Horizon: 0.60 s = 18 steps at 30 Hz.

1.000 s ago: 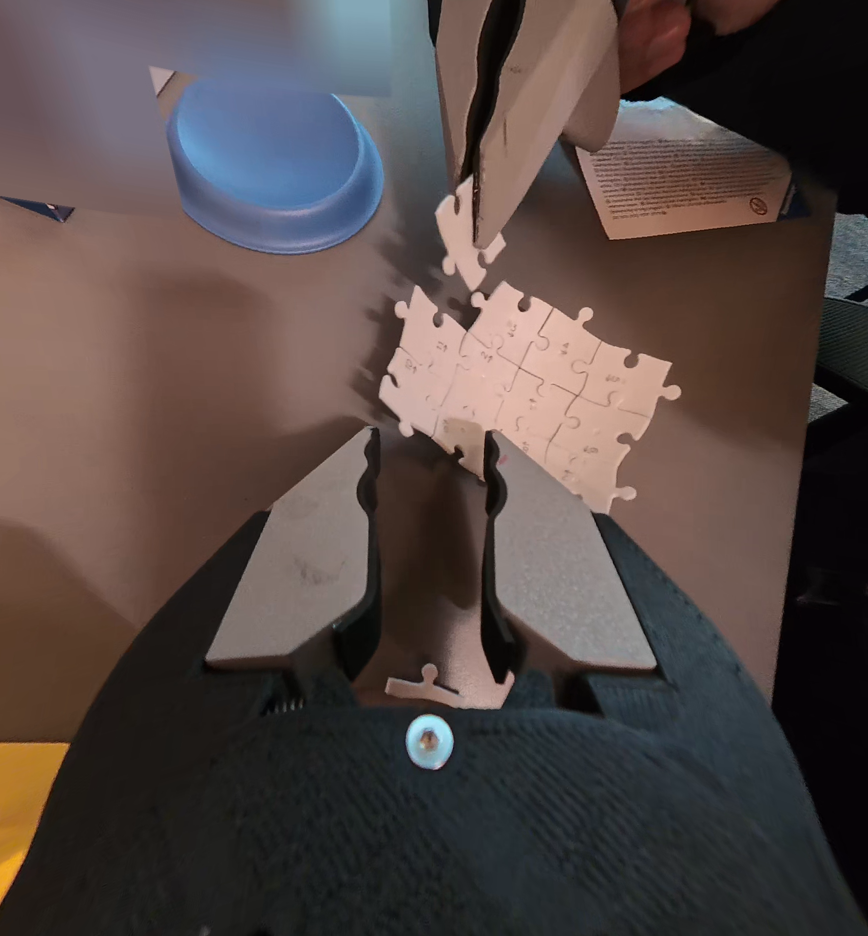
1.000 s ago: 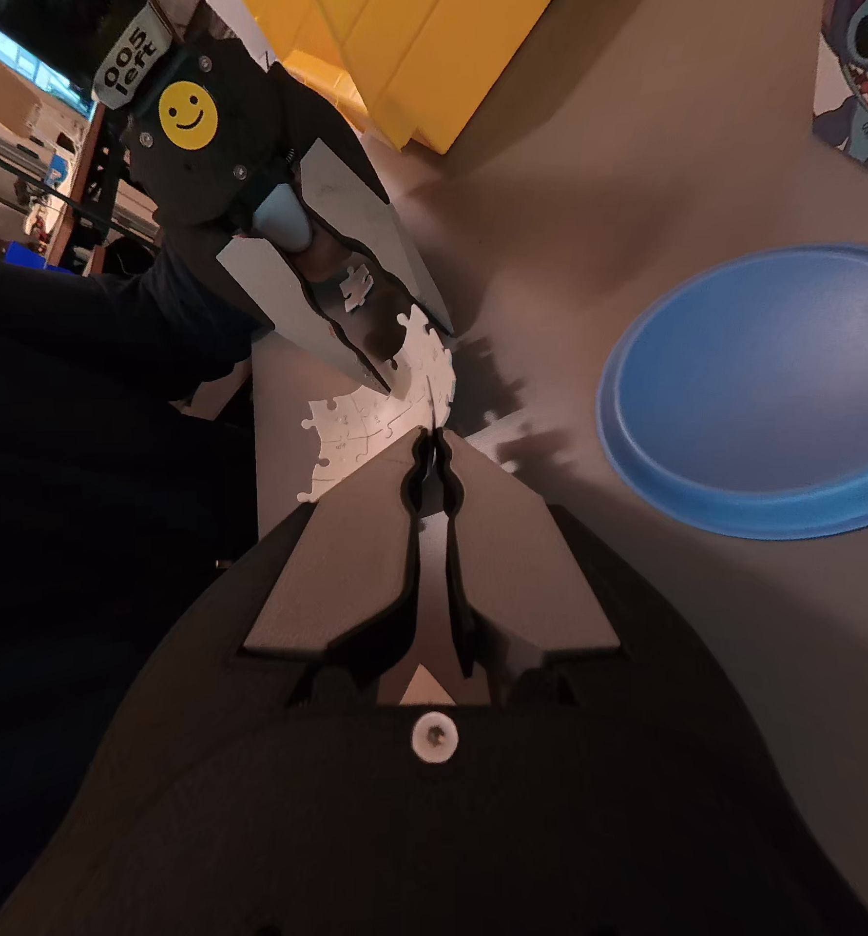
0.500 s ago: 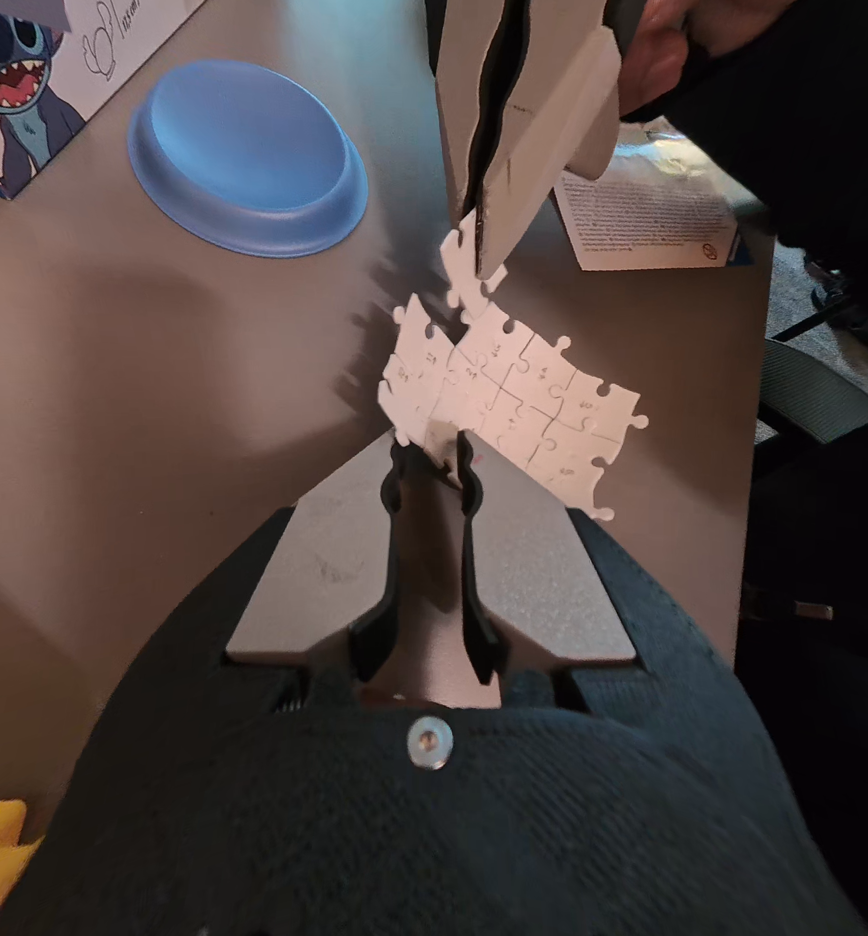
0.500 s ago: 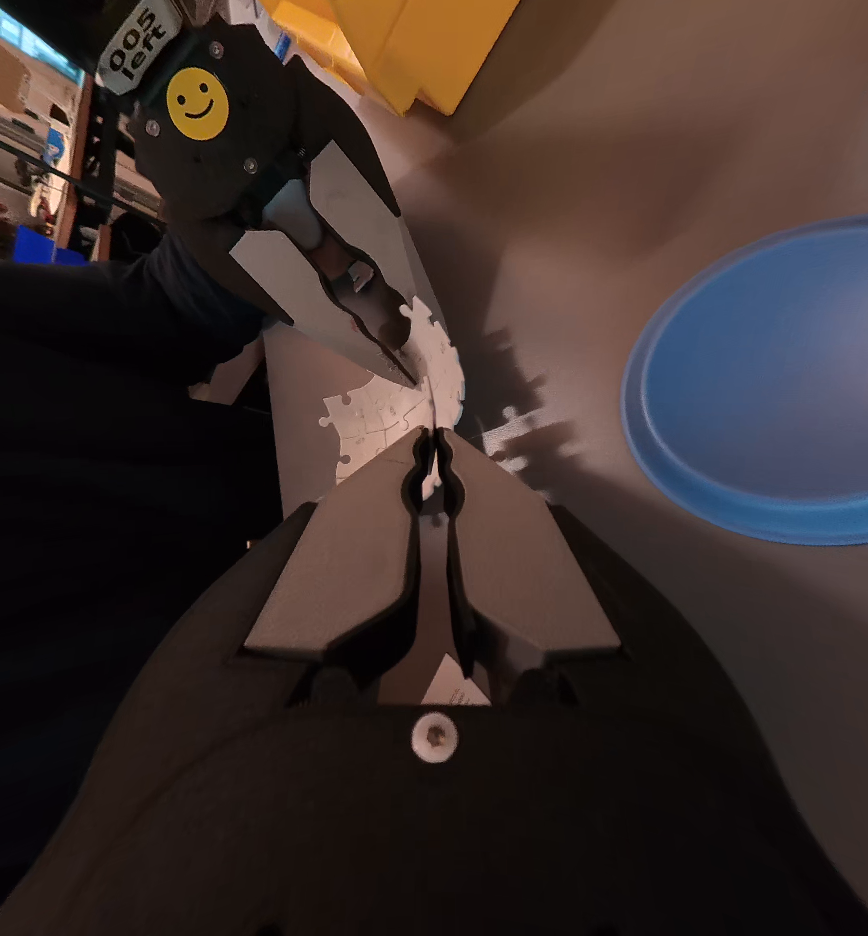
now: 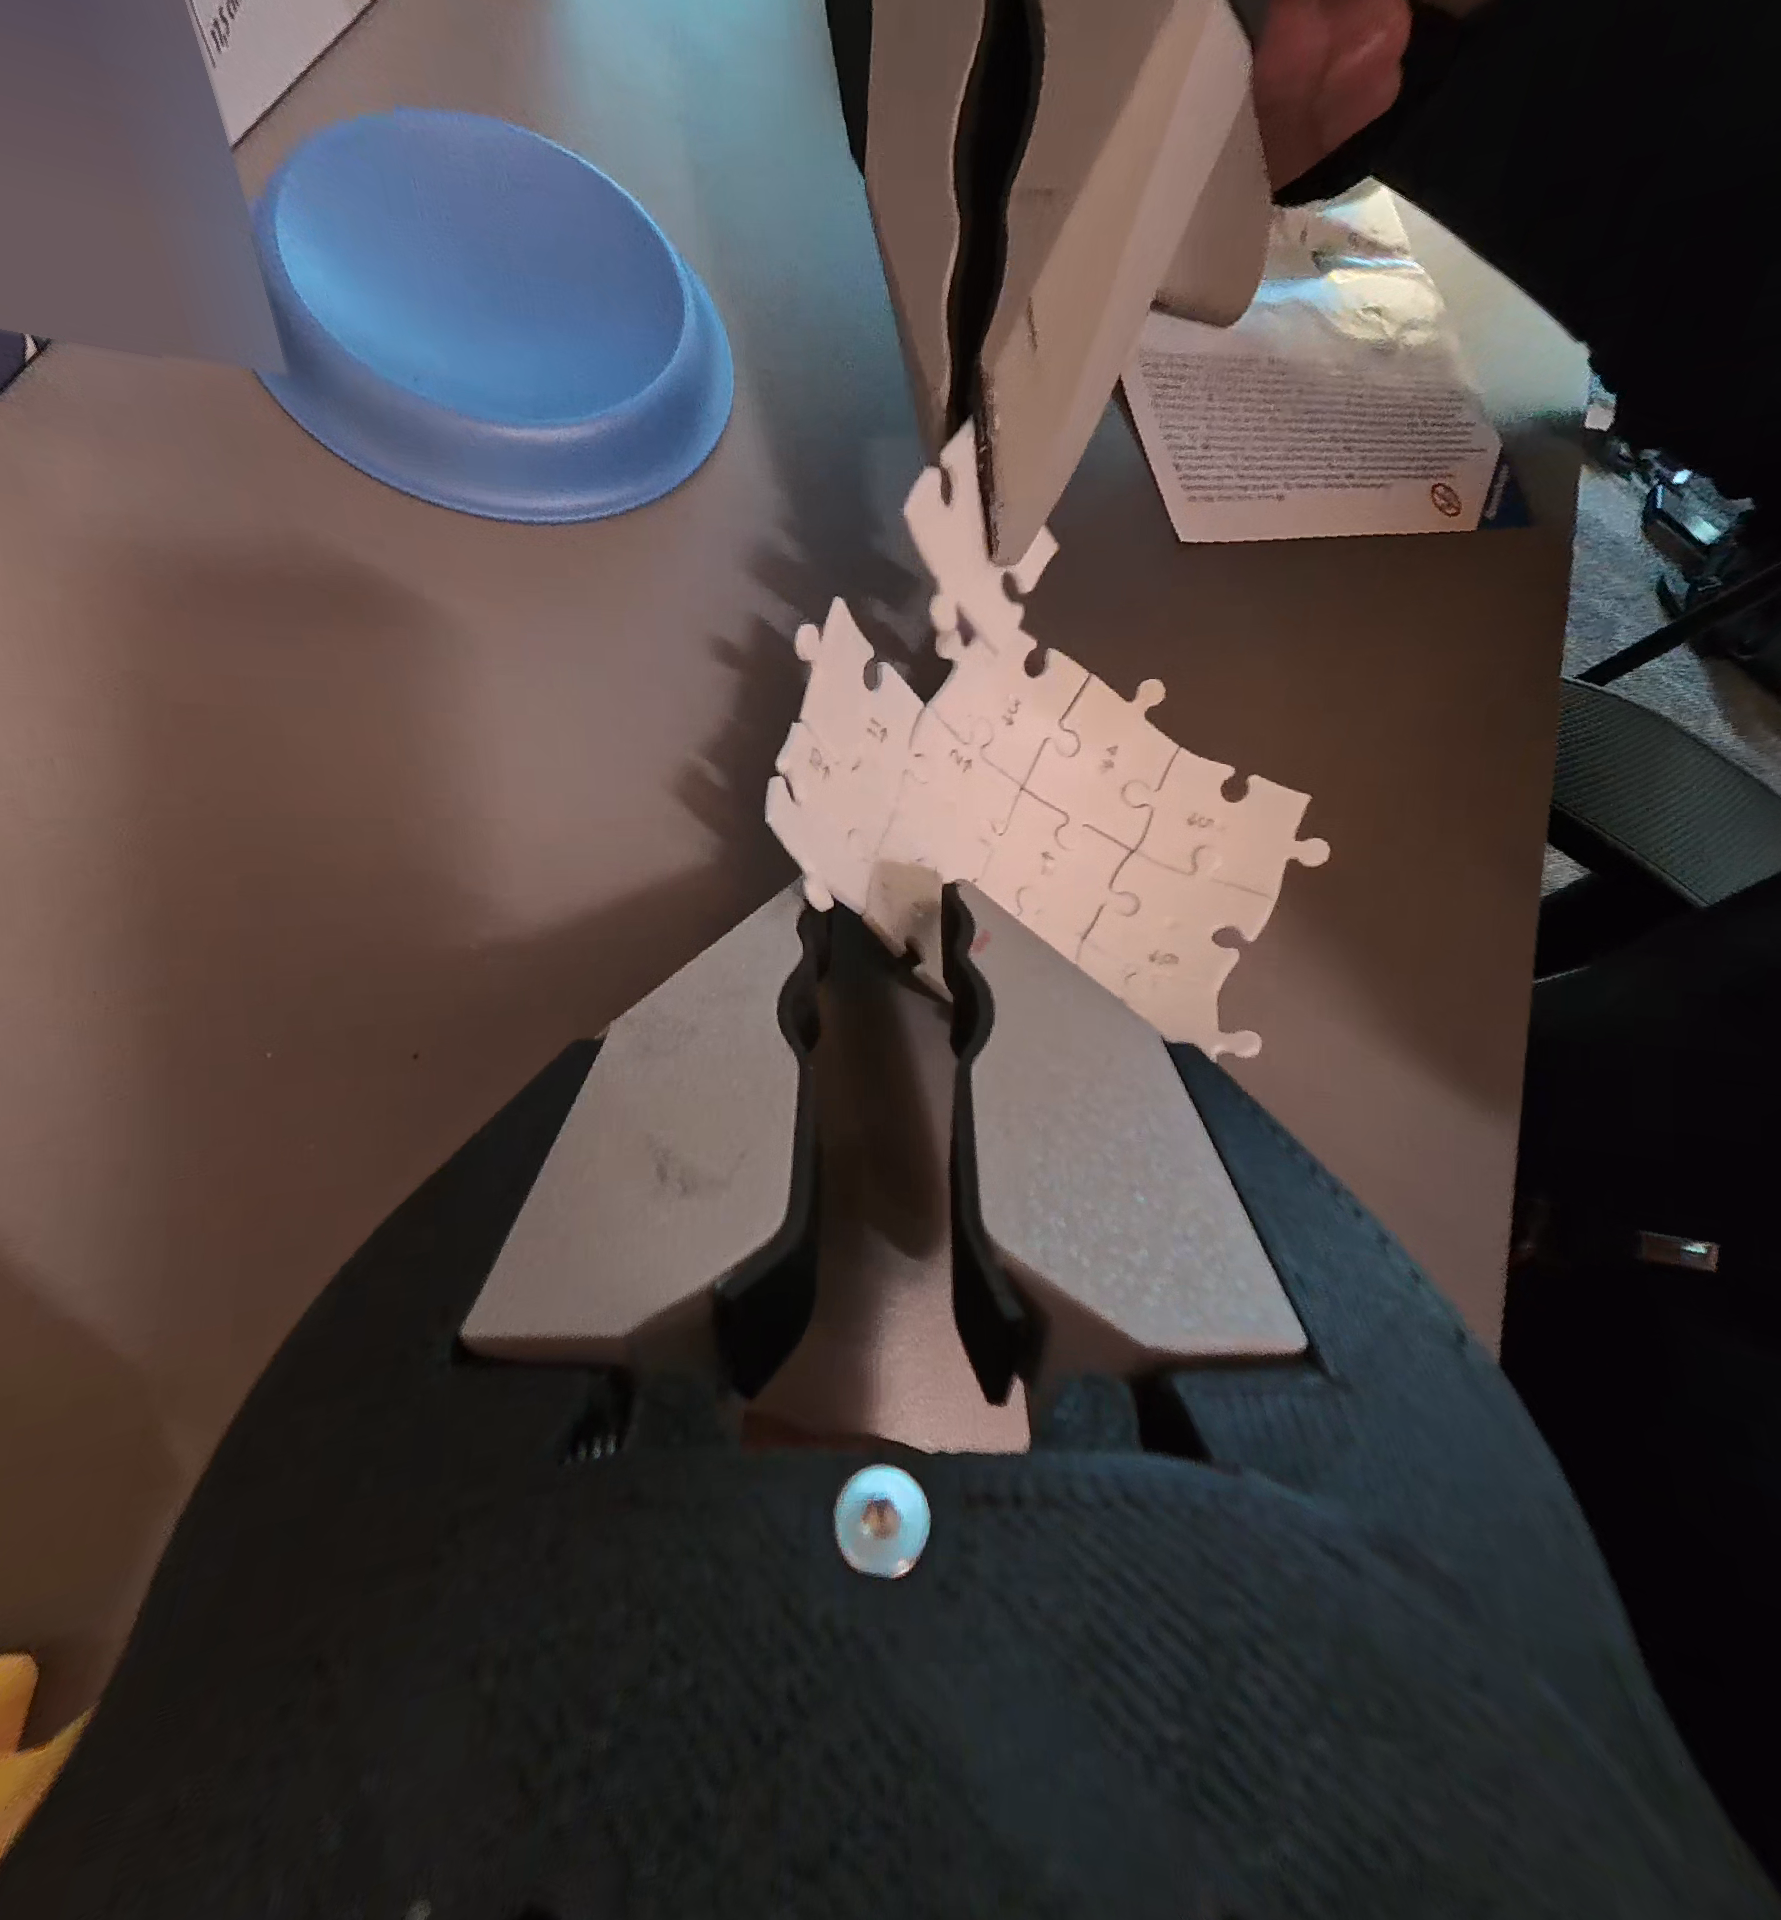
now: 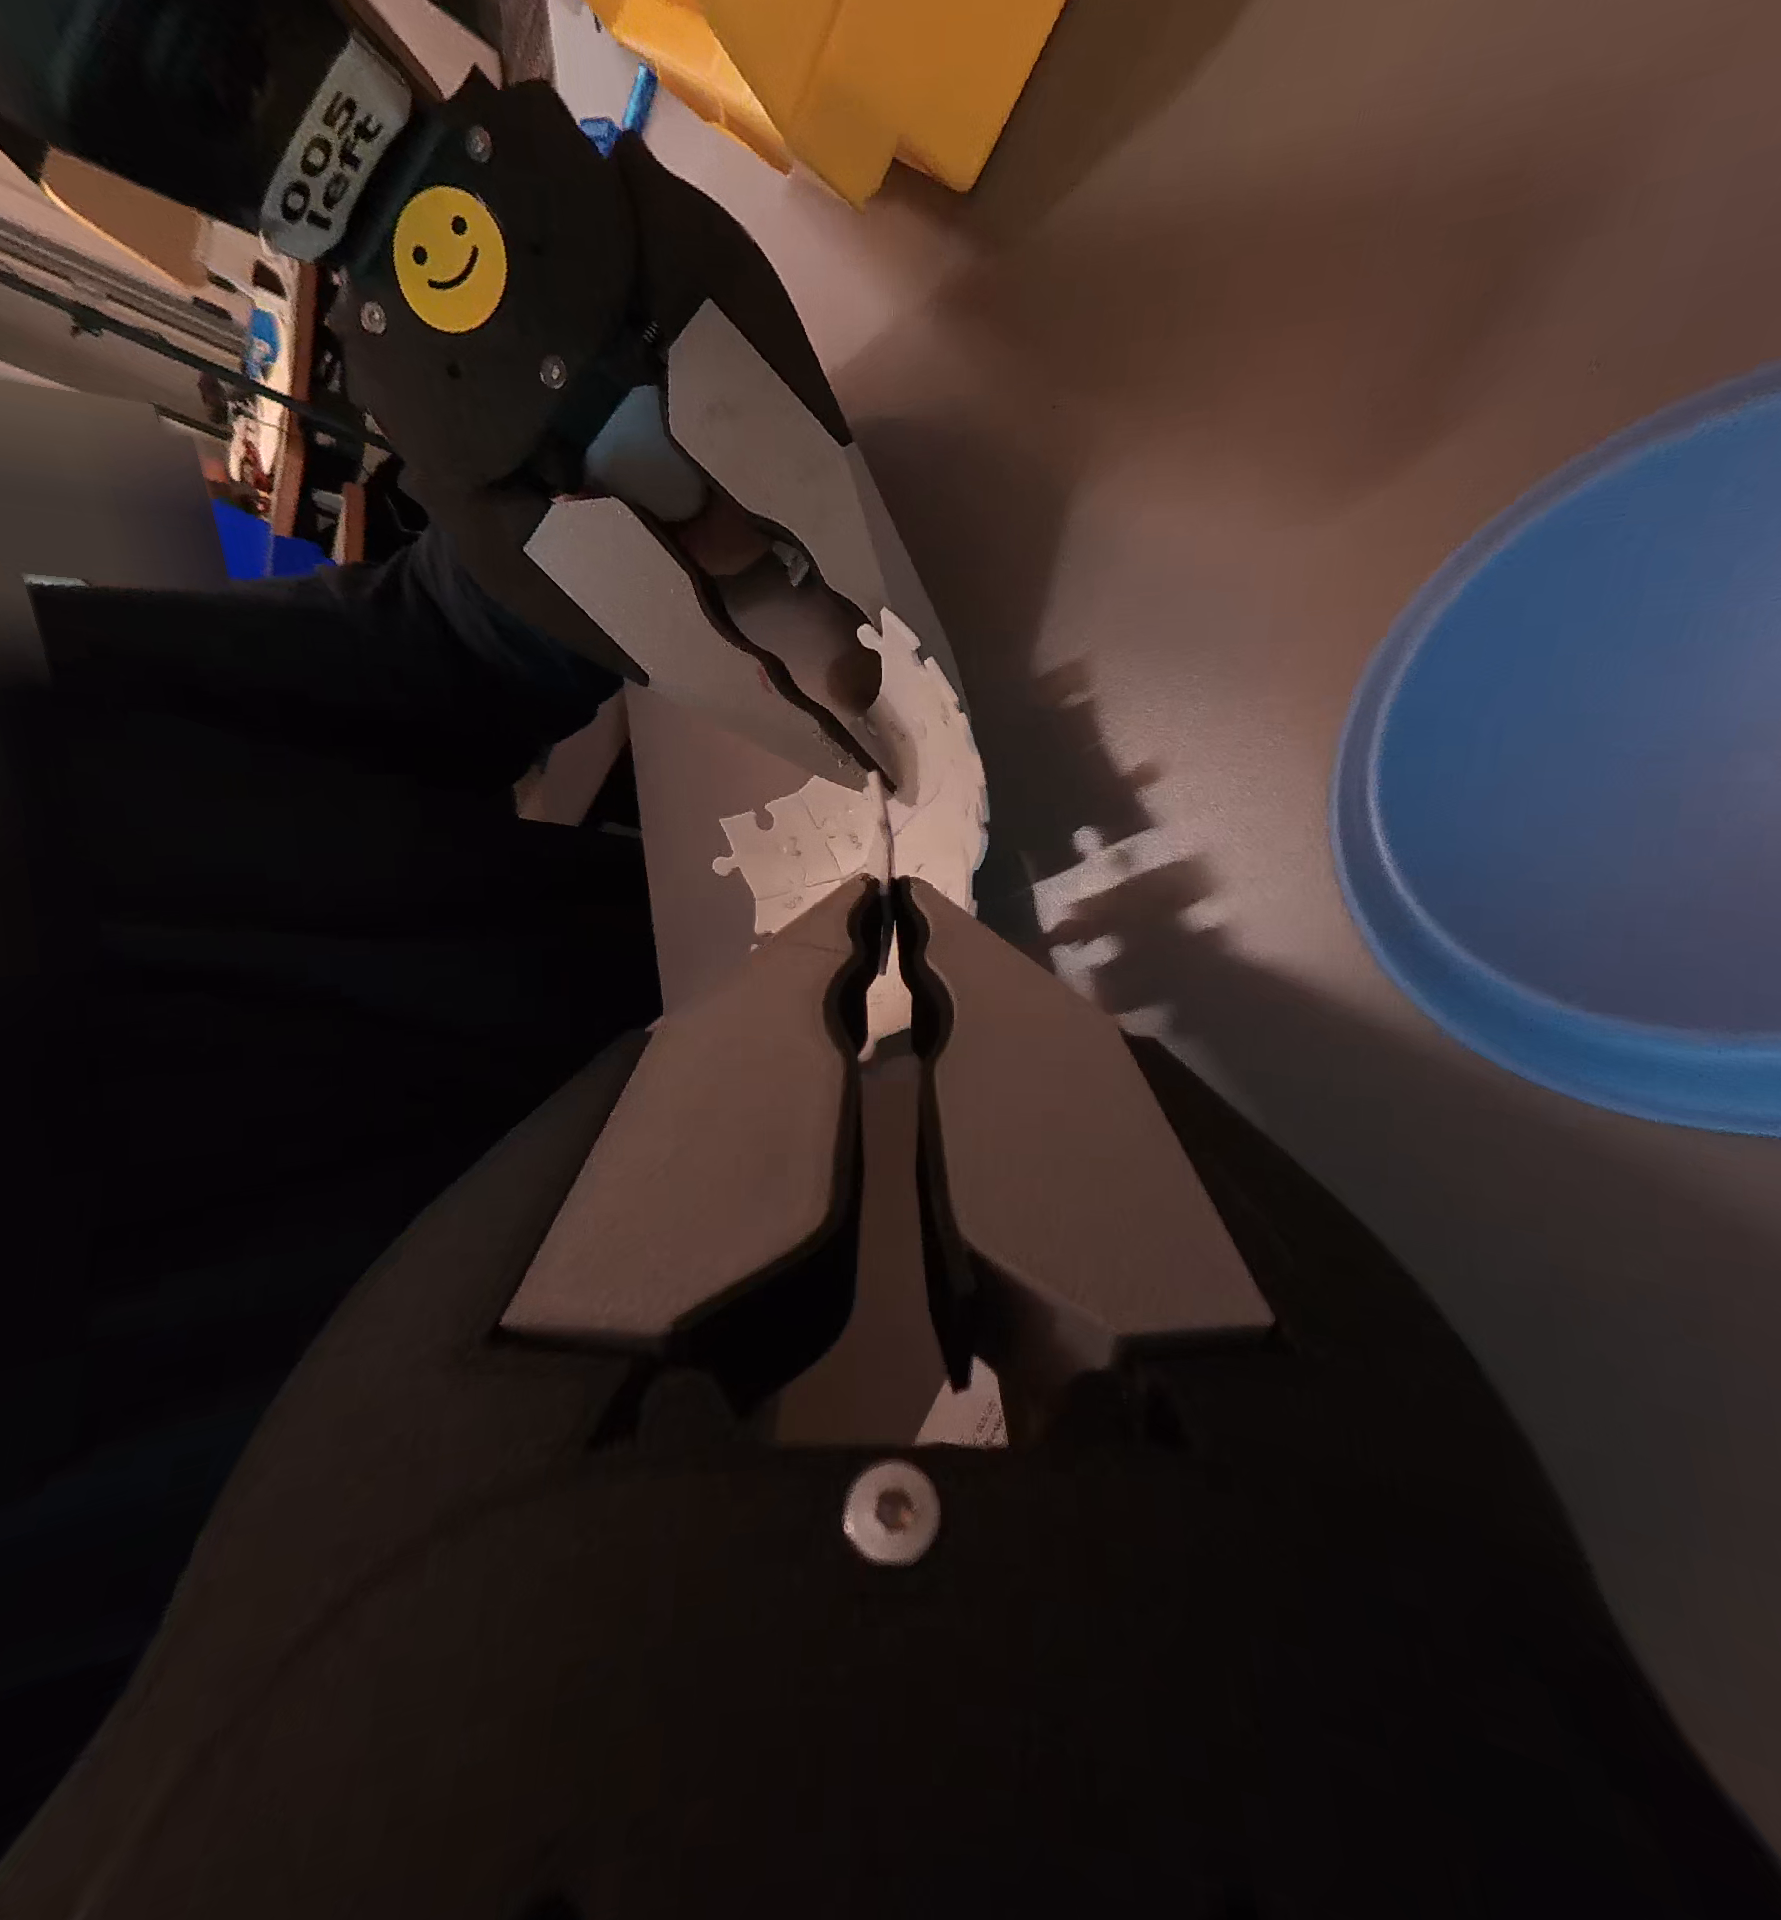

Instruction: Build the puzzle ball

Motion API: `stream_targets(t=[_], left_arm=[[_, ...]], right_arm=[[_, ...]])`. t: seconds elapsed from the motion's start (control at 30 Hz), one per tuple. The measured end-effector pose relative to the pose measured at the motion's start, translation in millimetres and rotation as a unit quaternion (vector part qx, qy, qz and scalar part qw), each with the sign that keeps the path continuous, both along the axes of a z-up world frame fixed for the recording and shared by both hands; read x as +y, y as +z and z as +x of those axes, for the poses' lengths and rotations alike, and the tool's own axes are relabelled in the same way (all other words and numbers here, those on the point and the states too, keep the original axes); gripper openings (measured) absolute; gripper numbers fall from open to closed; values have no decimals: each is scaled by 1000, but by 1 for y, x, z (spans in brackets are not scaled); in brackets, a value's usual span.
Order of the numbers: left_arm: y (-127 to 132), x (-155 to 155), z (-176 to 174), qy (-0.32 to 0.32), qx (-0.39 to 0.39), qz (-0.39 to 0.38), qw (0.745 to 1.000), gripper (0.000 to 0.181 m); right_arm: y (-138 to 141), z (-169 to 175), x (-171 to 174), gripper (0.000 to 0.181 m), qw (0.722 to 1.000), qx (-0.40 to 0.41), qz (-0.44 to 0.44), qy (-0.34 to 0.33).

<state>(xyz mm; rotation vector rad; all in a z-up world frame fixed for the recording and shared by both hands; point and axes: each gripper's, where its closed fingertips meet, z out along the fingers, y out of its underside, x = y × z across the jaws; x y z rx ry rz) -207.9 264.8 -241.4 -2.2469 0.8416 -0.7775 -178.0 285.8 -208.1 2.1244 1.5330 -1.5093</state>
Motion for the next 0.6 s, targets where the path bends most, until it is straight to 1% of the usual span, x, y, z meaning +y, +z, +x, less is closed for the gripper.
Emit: stream_targets(t=[0.13,0.23,0.3,0.37,0.47,0.5,0.53,0.6], left_arm=[[1,0,-1,0,3,2,1000,20],[4,2,-8,10,7,7,1000,24],[16,6,-15,24,-13,17,999,26],[36,8,-22,37,-51,32,997,25],[66,1,-17,16,-127,48,991,15],[72,-1,-12,9,-150,44,988,15],[74,-3,-6,-1,-162,33,986,16],[71,-8,6,-22,-158,16,987,22]], right_arm=[[2,3,-4,0,1000,4,-25,4],[1,3,-5,0,1000,8,-18,4],[4,3,-6,0,1000,24,-1,2],[10,3,-8,0,999,39,23,5],[20,1,-11,0,997,61,54,5],[23,-1,-13,0,996,67,61,6],[26,-2,-15,0,995,72,67,7],[29,-6,-20,0,994,79,79,12]])
